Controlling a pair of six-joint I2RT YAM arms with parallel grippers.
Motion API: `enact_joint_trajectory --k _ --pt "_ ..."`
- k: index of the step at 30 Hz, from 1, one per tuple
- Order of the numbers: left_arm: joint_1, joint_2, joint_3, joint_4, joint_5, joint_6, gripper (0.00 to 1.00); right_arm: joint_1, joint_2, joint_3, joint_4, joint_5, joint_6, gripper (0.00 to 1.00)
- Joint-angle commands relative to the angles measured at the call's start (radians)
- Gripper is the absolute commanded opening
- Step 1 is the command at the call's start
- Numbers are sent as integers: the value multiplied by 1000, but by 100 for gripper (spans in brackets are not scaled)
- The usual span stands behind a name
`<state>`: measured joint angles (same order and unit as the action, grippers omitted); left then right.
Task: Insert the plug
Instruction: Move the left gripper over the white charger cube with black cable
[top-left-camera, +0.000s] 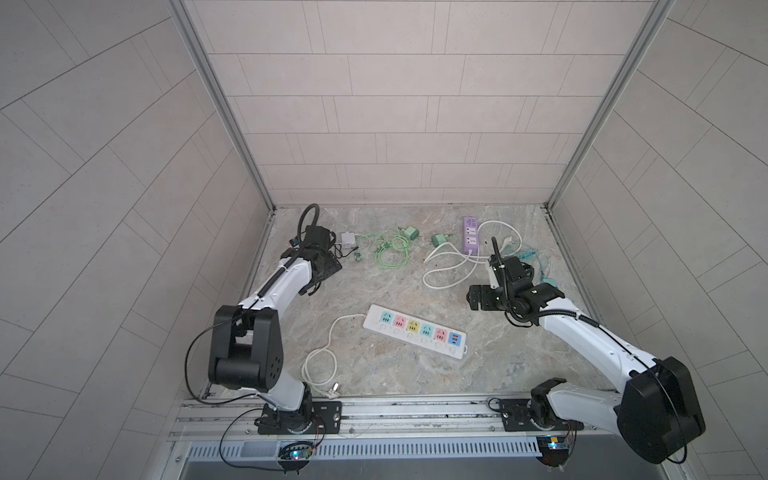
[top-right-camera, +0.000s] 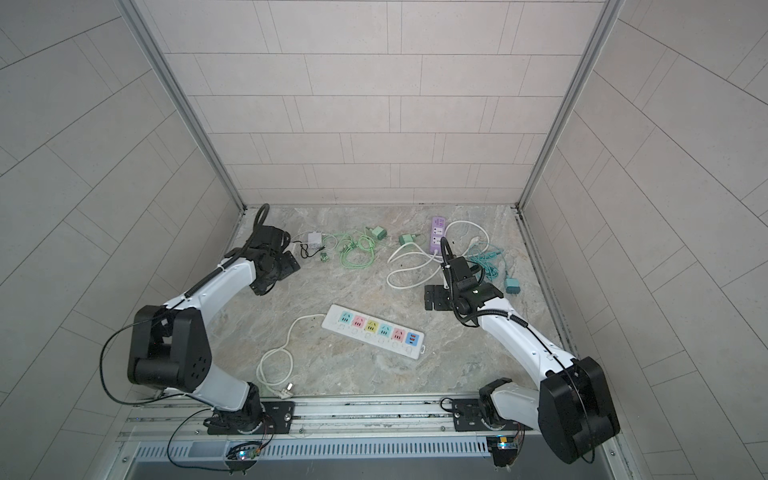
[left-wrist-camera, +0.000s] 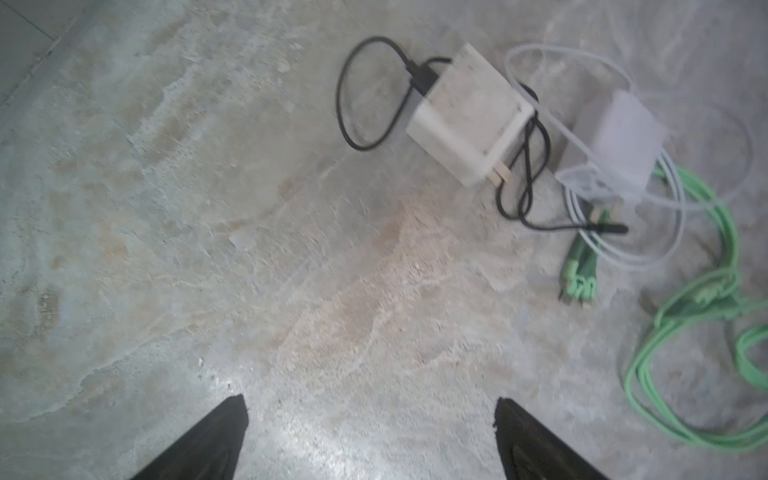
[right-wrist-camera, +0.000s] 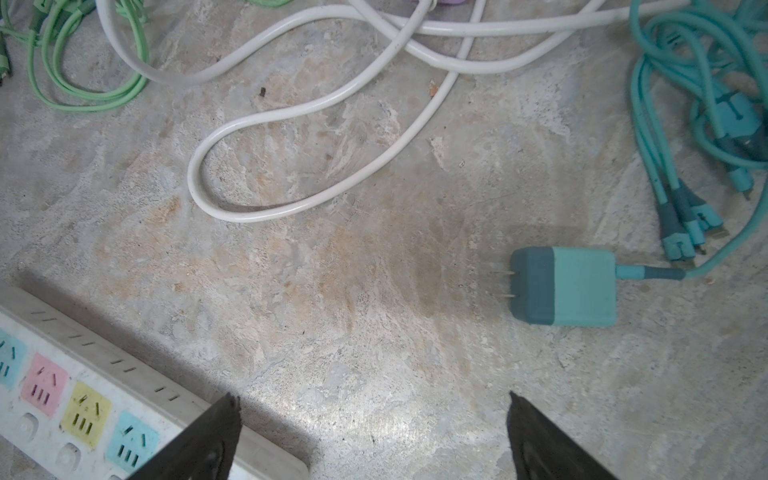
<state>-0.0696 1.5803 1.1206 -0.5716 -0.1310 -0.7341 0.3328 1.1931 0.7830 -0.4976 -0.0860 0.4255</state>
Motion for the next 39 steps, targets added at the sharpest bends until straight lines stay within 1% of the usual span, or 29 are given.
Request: enact_joint_trajectory --k 1,7,11,17,25,28,32,39 --pt "36 72 85 26 61 -43 97 -2 -20 -13 -10 6 -8 99" --pt "104 287 284 -45 129 -71 95 -1 -29 -17 -7 -4 -11 99" --pt "118 371 342 -33 178 -101 93 -2 -33 -19 -1 -8 -10 99" --pt "122 397 324 32 176 -163 93 -2 -45 -20 -6 -7 -13 99" --pt "122 414 339 59 155 -204 92 -2 -53 -21 -2 -31 -10 99" --pt "125 454 370 63 172 -214 92 -2 -63 -23 -2 -26 -11 99" --pt "138 505 432 39 179 -213 92 -3 -75 -25 -13 14 -20 99" --pt "139 537 454 47 165 -235 92 -3 -67 -27 -4 -12 -18 99"
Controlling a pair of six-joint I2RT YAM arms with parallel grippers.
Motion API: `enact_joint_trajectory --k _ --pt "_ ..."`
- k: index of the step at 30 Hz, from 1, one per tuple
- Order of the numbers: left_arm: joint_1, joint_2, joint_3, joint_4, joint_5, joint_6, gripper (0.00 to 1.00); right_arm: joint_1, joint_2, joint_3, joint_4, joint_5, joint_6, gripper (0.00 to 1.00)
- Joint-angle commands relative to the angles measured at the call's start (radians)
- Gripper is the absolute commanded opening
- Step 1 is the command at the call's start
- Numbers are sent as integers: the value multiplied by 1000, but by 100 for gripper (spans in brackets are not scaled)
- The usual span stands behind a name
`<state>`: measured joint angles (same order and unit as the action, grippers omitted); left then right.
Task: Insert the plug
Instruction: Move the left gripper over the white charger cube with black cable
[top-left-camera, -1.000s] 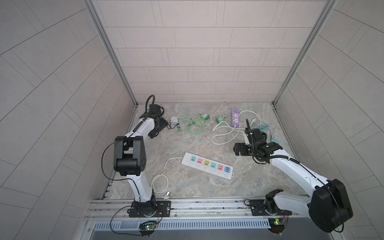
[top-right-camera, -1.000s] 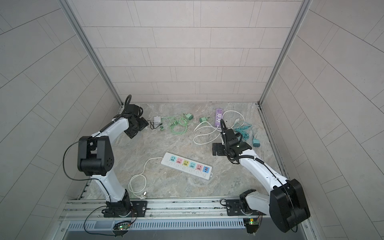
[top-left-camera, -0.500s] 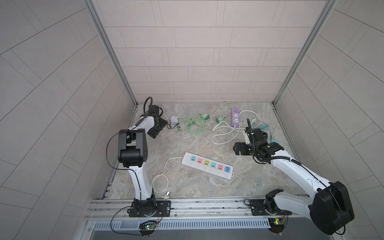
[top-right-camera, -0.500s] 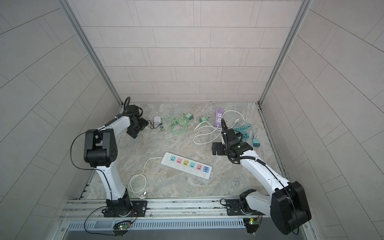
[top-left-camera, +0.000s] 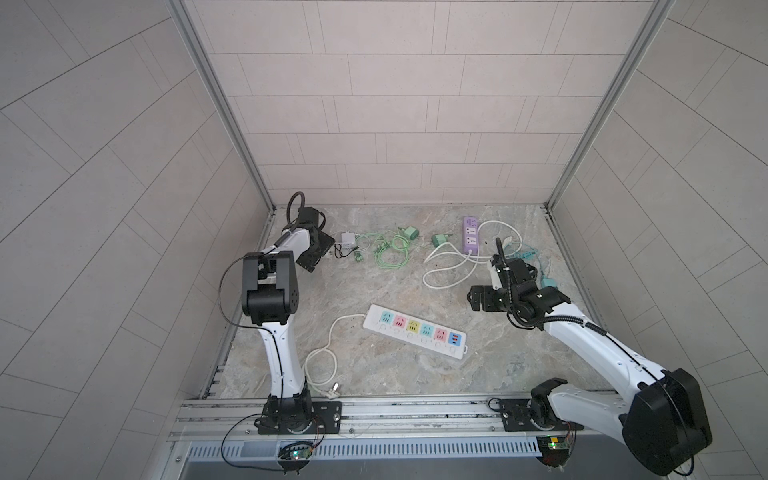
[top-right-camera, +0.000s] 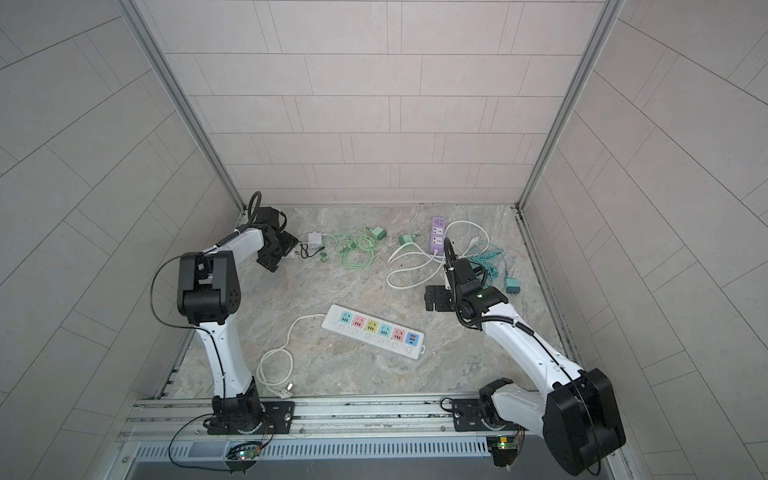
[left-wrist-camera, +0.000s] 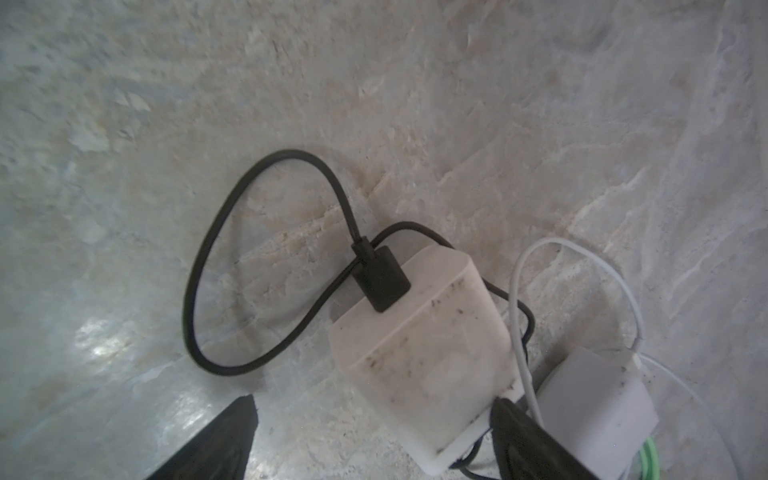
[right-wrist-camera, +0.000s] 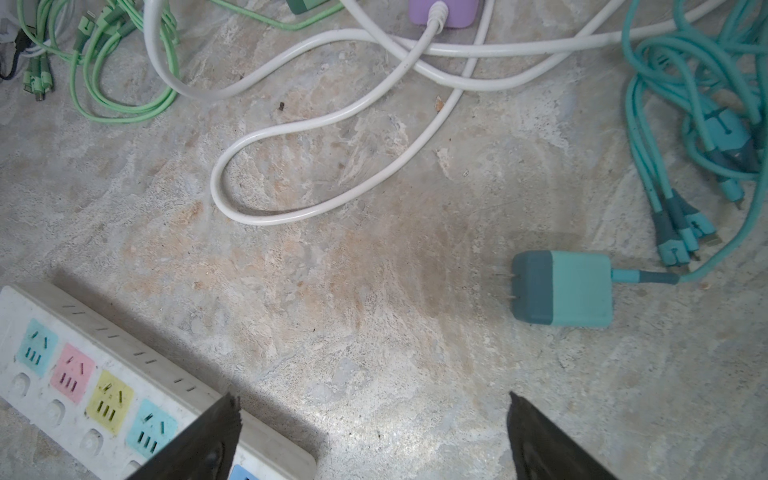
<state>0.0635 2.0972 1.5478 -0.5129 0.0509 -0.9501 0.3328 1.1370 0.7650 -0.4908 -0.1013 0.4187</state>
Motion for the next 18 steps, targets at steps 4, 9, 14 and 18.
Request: enact_joint_trajectory --k 4,9,14,18 --pt "5 41 50 -10 -14 -46 91 -2 -4 -9 -4 -6 -11 99" --pt "3 51 70 -18 -32 -77 91 -2 10 -7 -3 -19 -12 99" --pt "0 30 59 -15 -54 -97 91 -1 10 -9 4 -39 -11 99" --pt "-1 27 52 -20 -80 -106 90 -1 10 -7 5 -50 -11 99"
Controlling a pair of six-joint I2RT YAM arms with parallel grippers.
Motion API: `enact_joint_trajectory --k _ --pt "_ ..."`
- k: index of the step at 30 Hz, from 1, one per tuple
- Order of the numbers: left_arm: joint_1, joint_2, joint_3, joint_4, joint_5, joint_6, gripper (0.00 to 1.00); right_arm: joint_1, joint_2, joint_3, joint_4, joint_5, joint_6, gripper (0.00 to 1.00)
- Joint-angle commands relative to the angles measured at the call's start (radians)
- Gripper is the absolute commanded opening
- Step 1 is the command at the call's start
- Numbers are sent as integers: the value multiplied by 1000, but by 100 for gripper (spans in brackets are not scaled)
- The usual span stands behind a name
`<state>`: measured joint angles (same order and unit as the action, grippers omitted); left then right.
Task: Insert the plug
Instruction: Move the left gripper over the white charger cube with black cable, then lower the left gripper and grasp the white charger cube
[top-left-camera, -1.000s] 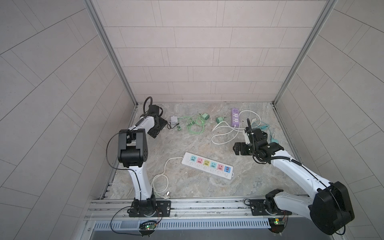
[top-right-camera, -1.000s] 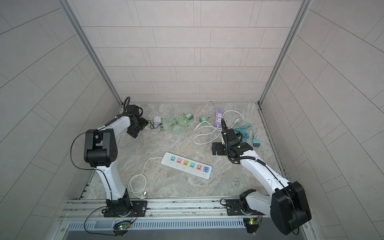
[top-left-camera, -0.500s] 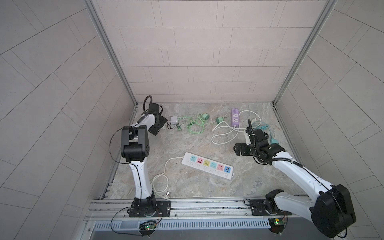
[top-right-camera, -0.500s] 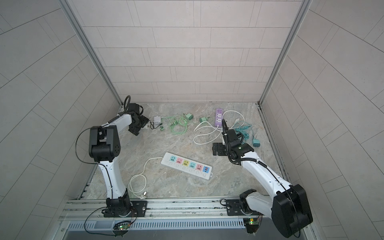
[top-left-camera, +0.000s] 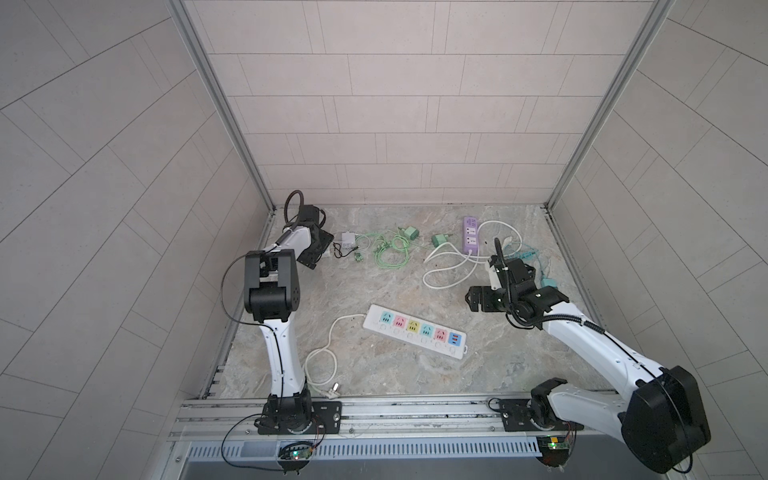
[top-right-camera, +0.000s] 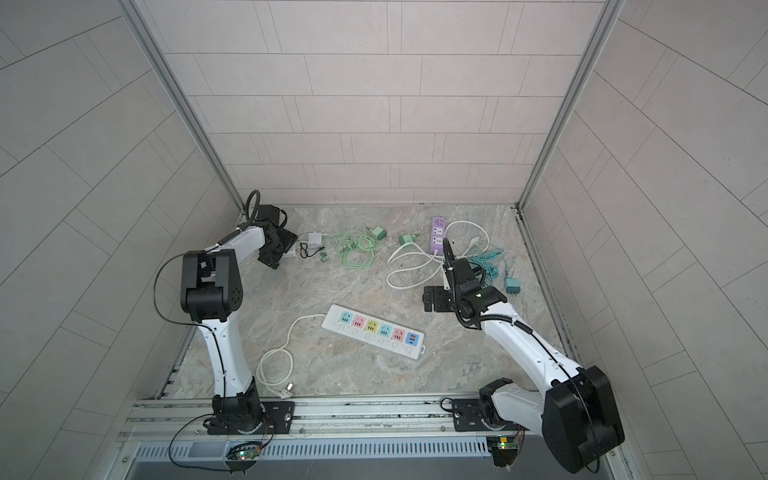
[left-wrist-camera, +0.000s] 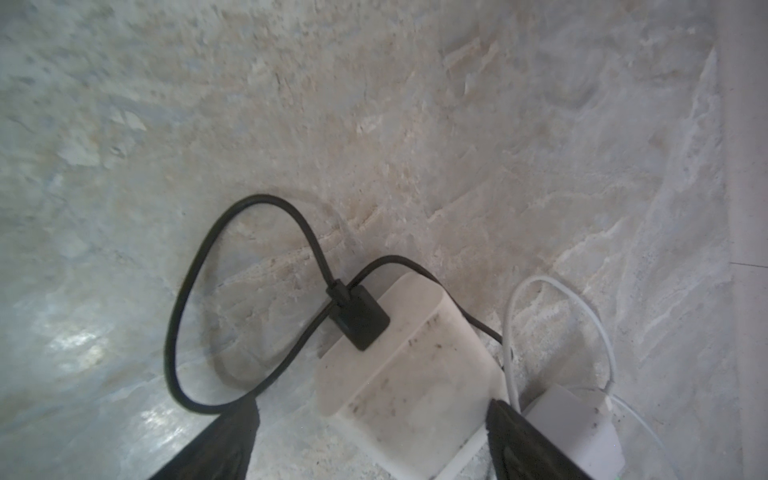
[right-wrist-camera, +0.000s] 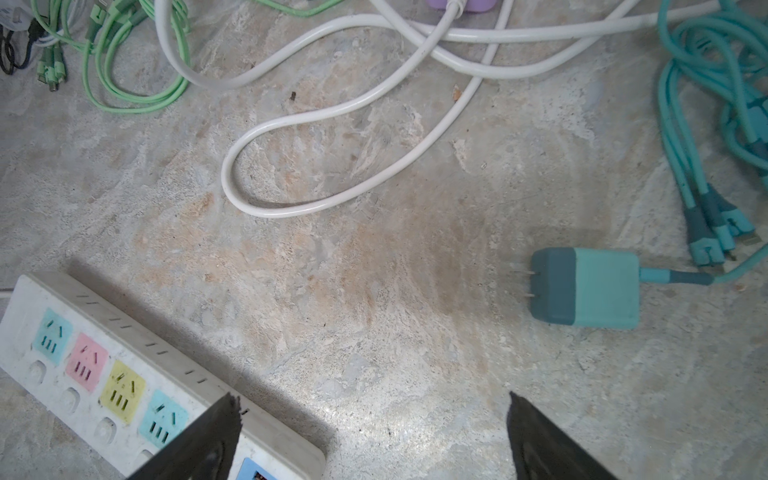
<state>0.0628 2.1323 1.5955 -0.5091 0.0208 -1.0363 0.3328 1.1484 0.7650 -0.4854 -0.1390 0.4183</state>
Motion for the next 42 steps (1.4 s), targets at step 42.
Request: enact_joint_trajectory --k 42 --pt "-40 9 -106 61 -49 -43 69 19 -8 -11 1 -39 -21 99"
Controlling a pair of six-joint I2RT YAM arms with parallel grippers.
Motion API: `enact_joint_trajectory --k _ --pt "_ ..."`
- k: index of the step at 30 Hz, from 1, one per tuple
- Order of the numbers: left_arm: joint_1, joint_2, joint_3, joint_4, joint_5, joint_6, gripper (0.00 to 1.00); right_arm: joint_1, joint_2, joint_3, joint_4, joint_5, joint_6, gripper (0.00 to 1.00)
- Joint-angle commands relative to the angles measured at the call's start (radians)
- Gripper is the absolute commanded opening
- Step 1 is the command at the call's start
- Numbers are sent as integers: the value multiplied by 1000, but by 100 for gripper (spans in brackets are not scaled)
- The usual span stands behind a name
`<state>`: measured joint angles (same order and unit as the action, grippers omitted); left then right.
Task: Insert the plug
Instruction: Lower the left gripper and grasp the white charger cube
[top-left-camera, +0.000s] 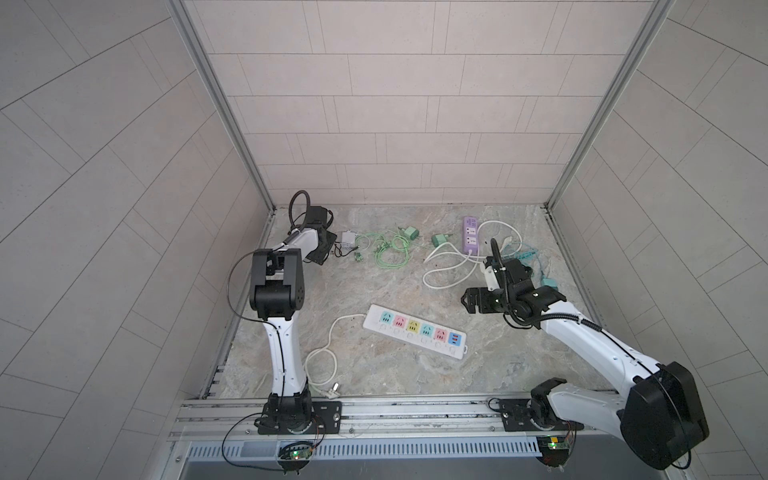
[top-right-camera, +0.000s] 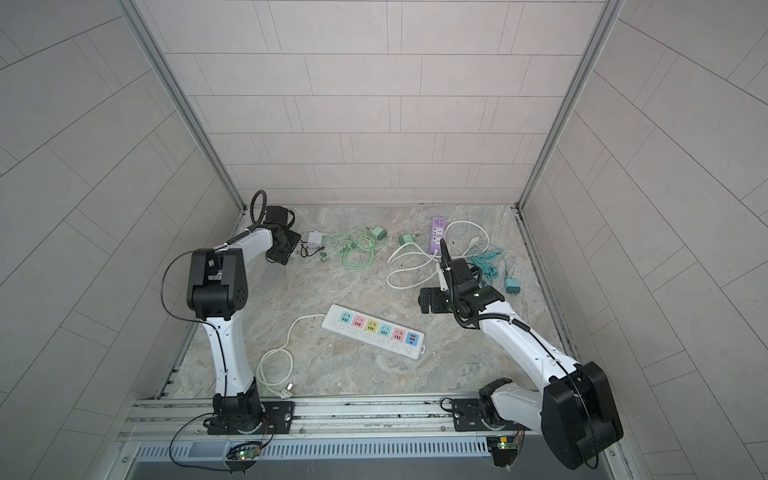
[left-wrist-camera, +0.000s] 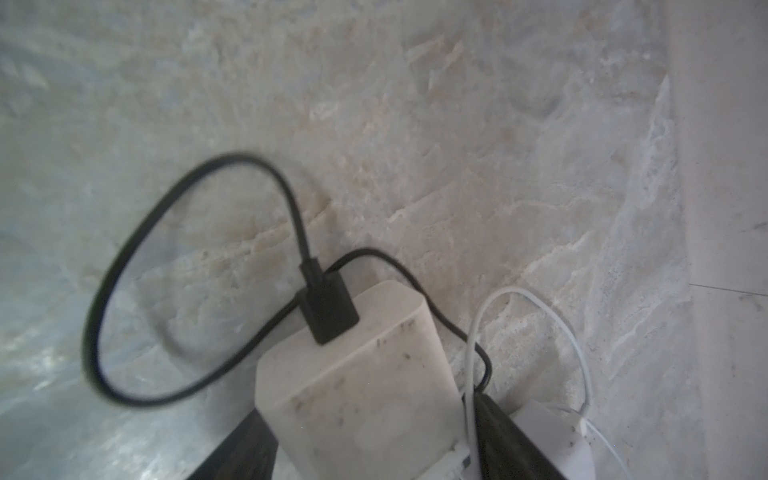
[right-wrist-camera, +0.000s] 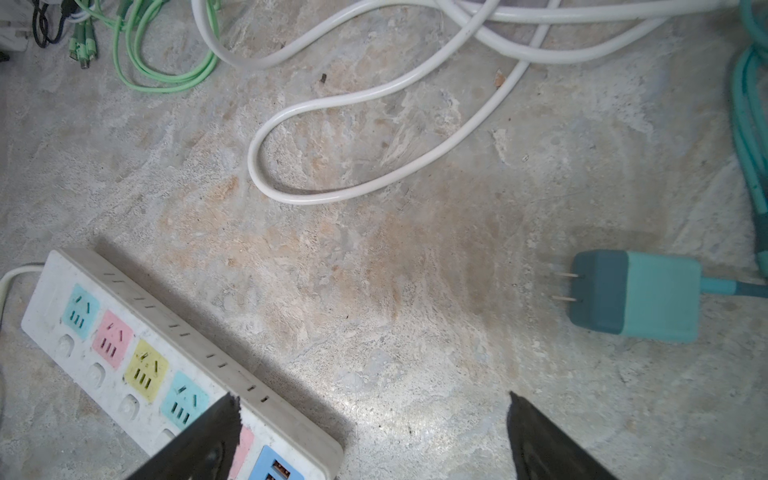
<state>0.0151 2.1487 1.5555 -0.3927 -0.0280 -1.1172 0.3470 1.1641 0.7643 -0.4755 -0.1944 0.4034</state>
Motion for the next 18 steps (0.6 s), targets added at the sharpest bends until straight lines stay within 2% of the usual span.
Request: enact_joint_trajectory --k 1,5,12,18 --pt "12 -9 -77 -53 4 43 69 6 -25 -10 -9 19 -7 99" --pt "32 -27 -113 -42 37 93 60 5 -30 -11 -12 23 -7 99" --pt "48 -114 -190 -78 -28 188 60 6 -30 -13 -12 27 -6 99" --pt "76 -90 -187 -94 18 226 60 5 -29 -14 -11 31 -5 99"
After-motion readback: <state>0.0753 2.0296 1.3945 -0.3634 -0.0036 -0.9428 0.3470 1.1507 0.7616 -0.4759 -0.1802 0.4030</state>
